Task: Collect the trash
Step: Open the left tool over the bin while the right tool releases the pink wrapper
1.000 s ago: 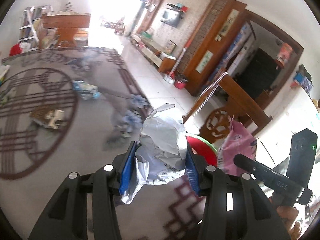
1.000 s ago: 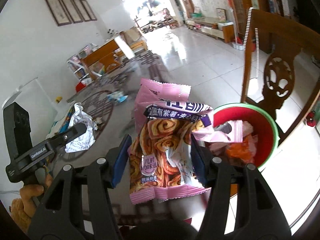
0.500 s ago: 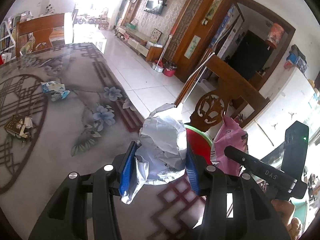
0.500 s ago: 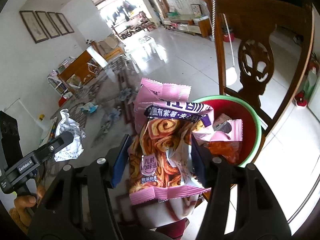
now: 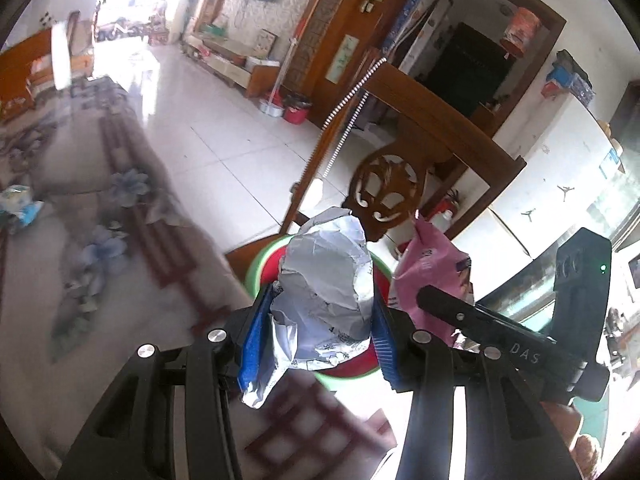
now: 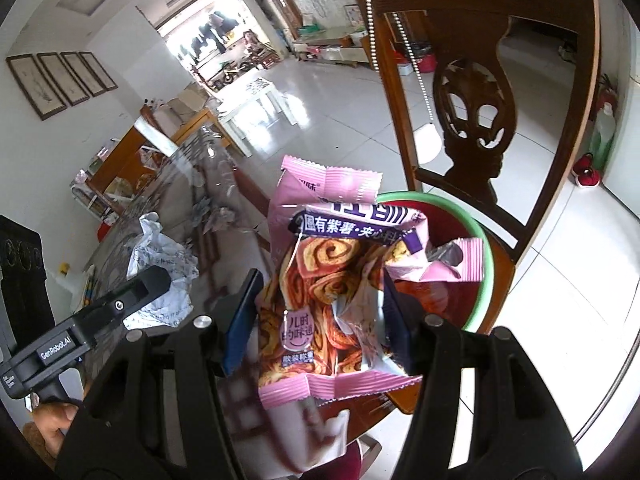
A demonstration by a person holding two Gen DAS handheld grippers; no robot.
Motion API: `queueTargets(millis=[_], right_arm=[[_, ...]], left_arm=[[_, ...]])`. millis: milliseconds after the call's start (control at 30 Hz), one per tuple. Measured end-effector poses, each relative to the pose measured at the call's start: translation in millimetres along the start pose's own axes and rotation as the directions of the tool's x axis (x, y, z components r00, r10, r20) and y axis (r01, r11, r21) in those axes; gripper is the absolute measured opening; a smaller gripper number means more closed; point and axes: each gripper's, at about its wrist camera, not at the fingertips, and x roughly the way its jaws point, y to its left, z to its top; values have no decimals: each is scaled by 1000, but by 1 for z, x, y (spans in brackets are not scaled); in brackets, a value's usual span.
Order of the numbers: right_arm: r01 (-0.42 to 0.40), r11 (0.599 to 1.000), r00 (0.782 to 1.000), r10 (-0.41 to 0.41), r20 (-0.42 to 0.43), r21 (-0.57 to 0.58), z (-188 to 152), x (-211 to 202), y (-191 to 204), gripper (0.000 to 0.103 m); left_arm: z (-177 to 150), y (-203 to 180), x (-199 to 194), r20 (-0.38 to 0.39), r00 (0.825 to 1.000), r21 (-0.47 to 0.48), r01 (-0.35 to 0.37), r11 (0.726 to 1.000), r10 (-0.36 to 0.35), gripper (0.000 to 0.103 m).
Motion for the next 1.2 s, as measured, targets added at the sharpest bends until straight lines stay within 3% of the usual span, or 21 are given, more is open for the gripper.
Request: queueTargets(millis=[133,300,867,1200], right_arm=[[6,1000,1000,-6,1,19,5,6,-8,56],[15,1000,1000,-15,10,20,7,6,-11,56],[34,999,999,-34,4,29,11,15,-17,56],[55,997,998,-55,11,54,10,20,-26,71]], left_arm=[[4,-4,18,-33,999,-20,31,999,-31,44],[4,-13,32,-51,999,24,15,1000,-14,44],[5,-11,49,-83,996,-6,25,1000,-26,45],[6,0,45,-46,998,-62,31,998,-34,66]])
